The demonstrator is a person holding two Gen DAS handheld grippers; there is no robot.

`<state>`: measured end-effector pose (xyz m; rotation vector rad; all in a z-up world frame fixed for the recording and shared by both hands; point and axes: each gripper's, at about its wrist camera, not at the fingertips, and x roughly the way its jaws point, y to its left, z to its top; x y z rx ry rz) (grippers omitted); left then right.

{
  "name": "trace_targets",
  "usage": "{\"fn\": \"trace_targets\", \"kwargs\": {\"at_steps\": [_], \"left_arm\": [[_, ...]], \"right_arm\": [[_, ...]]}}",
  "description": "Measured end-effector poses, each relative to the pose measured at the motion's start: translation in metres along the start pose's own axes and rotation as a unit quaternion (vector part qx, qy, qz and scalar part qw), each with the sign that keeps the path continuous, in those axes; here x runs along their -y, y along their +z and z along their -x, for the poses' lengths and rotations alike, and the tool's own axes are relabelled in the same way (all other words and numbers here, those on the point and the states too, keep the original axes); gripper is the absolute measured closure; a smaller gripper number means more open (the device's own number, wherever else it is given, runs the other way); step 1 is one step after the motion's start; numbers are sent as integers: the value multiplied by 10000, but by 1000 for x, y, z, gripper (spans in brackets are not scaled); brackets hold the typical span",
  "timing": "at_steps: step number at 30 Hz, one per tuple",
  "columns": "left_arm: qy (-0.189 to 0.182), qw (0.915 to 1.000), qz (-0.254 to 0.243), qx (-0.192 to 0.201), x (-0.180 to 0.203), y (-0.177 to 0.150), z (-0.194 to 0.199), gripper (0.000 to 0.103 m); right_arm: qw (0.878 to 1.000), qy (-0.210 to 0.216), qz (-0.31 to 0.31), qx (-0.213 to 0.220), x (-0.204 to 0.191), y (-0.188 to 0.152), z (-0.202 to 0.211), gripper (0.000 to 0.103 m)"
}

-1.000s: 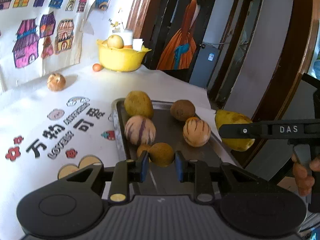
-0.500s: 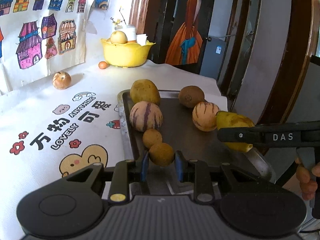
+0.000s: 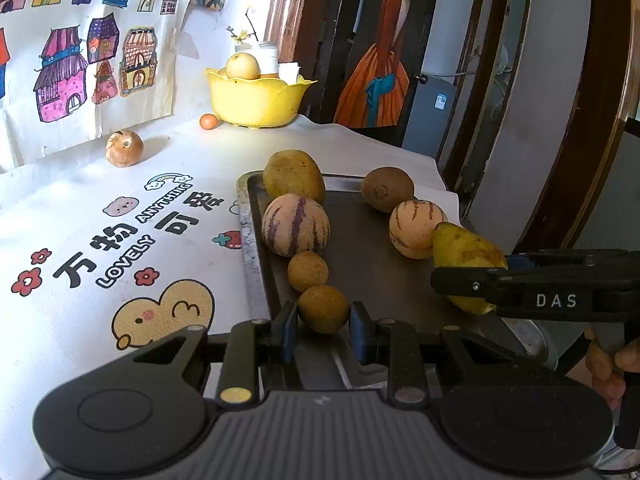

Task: Organize fruits
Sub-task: 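Carry the small fruit in the left tool over the tray while the right tool carries the pear, then lower the small fruit onto the tray and open the left tool while the right tool releases the pear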

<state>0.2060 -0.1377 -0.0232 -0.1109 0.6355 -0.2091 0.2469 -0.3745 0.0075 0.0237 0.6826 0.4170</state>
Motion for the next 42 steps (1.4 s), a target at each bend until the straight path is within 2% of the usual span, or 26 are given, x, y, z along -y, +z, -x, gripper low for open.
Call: {"fn": "trace_targets", "kwargs": {"at_steps": [15, 23, 25, 30, 32, 34, 36, 39, 42], "left_arm": [[-150, 9995, 279, 36, -4, -1, 9, 69], [-233, 9984, 497, 124, -9, -2, 22, 62], [-234, 9980, 553, 174, -11, -1, 28, 50], [-171, 9975, 611, 322, -16, 4, 43, 44], [-150, 9973, 618, 364, -17, 5, 50, 37], [-85, 9970, 629, 444, -18, 6, 58, 18], [-46, 9960, 686, 572, -20, 6, 68, 11], [-18, 9949, 777, 646, -23, 7, 80, 3], [64, 9937, 838, 735, -23, 5, 94, 1]], "right_arm": [[9999, -8, -97, -29, 1, 0, 1, 48], [9997, -69, -45, 221, -2, 6, 21, 48], [9996, -97, -70, 254, -3, 6, 26, 47], [9991, -186, -129, 362, -6, 4, 45, 40], [9988, -207, -159, 402, -6, 3, 55, 39], [9988, -221, -152, 409, -7, 2, 67, 34], [9988, -232, -106, 426, -10, 2, 79, 27], [9987, -254, 6, 437, -18, 0, 97, 18], [9987, -248, 138, 434, -28, -5, 114, 10]]}}
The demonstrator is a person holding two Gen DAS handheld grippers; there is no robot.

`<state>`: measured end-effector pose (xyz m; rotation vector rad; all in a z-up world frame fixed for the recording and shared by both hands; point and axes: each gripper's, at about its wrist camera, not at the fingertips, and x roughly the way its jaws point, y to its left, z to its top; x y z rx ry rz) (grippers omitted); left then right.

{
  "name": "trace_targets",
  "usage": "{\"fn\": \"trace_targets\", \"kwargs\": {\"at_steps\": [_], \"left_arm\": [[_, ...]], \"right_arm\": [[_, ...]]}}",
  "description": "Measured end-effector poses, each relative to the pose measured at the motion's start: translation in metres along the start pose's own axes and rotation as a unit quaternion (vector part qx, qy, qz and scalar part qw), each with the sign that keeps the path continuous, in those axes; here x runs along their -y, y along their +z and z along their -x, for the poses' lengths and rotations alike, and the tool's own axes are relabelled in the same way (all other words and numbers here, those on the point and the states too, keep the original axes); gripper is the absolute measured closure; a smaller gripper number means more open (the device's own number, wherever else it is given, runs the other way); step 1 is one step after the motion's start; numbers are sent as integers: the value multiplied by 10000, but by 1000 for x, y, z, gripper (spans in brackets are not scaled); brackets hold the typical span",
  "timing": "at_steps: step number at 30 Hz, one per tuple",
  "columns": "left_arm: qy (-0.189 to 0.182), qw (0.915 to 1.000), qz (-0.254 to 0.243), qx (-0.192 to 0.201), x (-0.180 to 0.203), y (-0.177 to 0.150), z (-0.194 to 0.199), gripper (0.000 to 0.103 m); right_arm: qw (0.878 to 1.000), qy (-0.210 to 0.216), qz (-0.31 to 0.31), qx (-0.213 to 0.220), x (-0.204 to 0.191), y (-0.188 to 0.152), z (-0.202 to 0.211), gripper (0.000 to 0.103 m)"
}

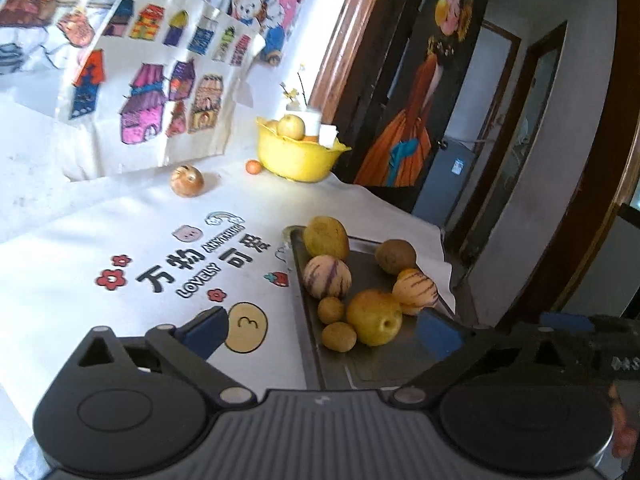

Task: Organize fruits
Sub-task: 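Lower the small fruit onto the tray and open the left tool while the right tool releases the pear, then lift both open tools off the tray and move them toward the loose fruits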

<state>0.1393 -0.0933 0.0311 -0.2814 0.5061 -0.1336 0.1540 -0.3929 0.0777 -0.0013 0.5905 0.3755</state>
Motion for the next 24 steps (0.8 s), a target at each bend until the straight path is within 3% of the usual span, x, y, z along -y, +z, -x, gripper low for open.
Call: {"fn": "trace_targets", "kwargs": {"at_steps": [4, 14, 24], "left_arm": [[140, 9999, -57, -7, -1, -3, 19, 1], [567, 9978, -247, -223, -11, -15, 54, 1], [999, 9936, -451, -271, -41, -14, 76, 1]], "right_arm": [[9999, 71, 88, -41, -15, -9, 21, 1], [9957, 562, -24, -736, -61, -38, 27, 1], [9911, 1021, 35, -850, -105, -24, 20, 1]]}}
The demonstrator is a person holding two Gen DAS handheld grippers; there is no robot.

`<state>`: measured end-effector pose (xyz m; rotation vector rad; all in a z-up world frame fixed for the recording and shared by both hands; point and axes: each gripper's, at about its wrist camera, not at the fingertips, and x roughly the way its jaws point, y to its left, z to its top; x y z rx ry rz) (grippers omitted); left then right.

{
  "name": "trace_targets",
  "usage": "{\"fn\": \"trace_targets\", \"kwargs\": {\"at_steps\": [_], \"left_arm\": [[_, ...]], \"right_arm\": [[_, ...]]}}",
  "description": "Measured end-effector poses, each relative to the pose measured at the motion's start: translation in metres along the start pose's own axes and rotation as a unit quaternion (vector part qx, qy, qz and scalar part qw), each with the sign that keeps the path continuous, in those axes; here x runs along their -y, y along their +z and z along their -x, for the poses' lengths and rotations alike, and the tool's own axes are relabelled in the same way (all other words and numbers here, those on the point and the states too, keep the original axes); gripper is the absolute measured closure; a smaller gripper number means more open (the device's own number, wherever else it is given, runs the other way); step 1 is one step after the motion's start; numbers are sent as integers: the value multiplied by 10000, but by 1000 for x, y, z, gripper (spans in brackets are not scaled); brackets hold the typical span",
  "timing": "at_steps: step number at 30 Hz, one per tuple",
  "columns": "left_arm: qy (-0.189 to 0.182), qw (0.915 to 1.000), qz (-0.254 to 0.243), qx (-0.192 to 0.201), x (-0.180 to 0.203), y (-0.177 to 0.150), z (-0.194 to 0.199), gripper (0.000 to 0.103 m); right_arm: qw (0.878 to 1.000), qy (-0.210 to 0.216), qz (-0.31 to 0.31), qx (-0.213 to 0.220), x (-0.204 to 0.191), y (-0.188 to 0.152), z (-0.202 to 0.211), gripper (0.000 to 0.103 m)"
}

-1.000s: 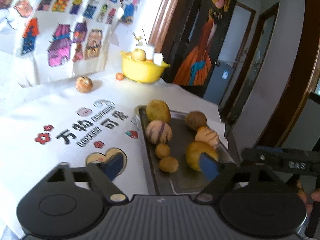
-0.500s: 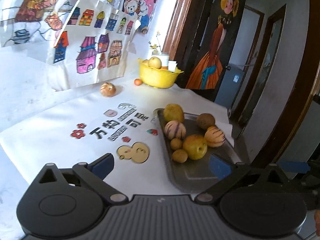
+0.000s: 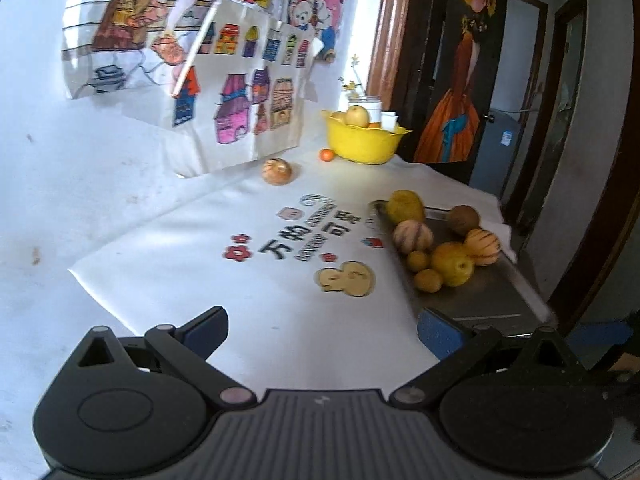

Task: Organize fruits
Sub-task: 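Lift both open tools off the tray and move them toward the loose fruits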

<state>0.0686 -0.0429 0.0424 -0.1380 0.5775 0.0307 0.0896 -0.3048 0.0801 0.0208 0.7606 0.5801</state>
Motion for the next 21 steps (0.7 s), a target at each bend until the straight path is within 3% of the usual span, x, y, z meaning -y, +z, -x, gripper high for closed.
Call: {"fn": "trace_targets", "kwargs": {"at_steps": [4, 9, 14, 21], "left_arm": [[250, 9992, -290, -60, -29, 6, 2, 1], [720, 9966, -386, -70, -62, 22, -1, 0], [701, 9974, -164, -91, -80, 50, -14, 0], [449, 9981, -392, 150, -71, 99, -55, 0]], "right_arm": [[9991, 368, -98, -207, -6, 23, -4, 1], [9865, 1115, -965, -714, 9, 69, -8, 1], [9859, 914, -1174, -761, 16, 133, -11, 1], [9903, 393, -1231, -515, 16, 229, -49, 1]]}}
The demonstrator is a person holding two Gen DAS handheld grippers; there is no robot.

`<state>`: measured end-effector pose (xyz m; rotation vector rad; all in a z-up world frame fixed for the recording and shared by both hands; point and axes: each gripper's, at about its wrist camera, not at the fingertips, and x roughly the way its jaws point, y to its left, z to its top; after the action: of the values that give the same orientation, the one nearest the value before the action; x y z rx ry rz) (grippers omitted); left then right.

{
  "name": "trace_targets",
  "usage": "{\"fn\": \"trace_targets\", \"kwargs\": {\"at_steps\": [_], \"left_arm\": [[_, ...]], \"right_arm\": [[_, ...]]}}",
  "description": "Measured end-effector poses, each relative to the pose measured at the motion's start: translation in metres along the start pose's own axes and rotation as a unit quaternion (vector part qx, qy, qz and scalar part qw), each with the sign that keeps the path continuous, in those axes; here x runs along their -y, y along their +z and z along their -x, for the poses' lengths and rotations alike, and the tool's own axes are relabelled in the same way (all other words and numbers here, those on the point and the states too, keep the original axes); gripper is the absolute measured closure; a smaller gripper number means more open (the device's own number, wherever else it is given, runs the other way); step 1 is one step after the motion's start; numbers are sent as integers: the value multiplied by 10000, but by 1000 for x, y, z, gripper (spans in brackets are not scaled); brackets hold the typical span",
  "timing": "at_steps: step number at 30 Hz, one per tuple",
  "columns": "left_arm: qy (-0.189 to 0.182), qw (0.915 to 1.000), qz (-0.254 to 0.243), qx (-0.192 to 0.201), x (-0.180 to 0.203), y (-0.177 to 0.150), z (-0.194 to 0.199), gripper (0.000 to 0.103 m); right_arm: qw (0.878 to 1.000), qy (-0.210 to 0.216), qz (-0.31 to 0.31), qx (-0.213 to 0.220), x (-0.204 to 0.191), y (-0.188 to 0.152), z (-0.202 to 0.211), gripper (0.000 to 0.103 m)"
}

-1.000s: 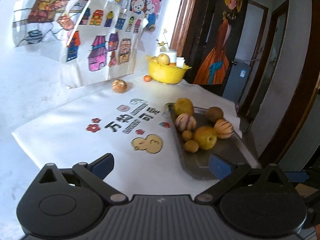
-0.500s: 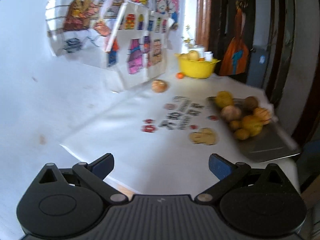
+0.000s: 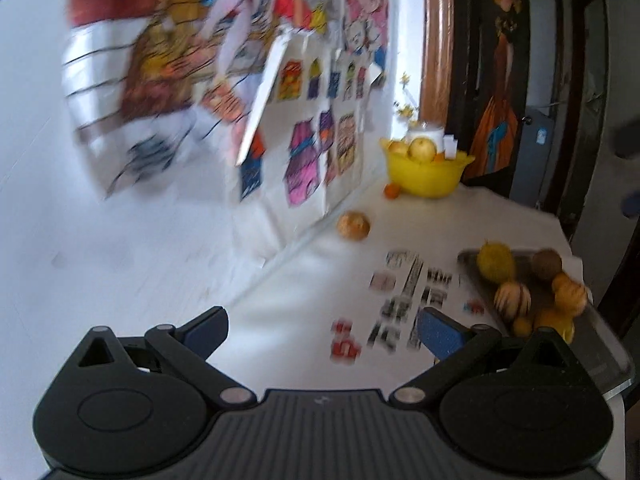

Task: Organize fruits
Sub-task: 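Lift both open tools off the tray and move them toward the loose fruits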

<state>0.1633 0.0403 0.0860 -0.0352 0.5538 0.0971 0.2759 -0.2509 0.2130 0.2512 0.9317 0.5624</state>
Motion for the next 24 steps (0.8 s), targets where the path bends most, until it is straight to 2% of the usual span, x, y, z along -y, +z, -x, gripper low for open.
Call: {"fn": "trace_targets", "kwargs": {"at_steps": [4, 8, 12, 14, 17, 21, 24], "left_arm": [[-160, 9998, -88, 2, 10, 20, -47, 0], [-290, 9987, -421, -55, 28, 30, -95, 0], [-415, 9970, -646, -112, 35, 35, -146, 0], [-389, 9973, -615, -67, 32, 38, -166, 1], [-306, 9985, -455, -50, 24, 44, -197, 0], [-461, 9985, -243, -168, 21, 48, -224, 3], [-440, 9978, -499, -77, 31, 48, -235, 5]], "right_arm": [[9992, -367, -22, 129, -4, 51, -50, 1], [9965, -743, -306, 232, 8, 94, -115, 1], [9936, -1022, -490, 24, 34, 132, -187, 1], [9928, -1170, -256, 40, 43, 148, -220, 3], [9914, -1286, 131, 213, 52, 160, -257, 6], [9921, -1116, 409, 389, 64, 166, -294, 13], [9896, -1122, 737, 518, 69, 167, -320, 15]]}}
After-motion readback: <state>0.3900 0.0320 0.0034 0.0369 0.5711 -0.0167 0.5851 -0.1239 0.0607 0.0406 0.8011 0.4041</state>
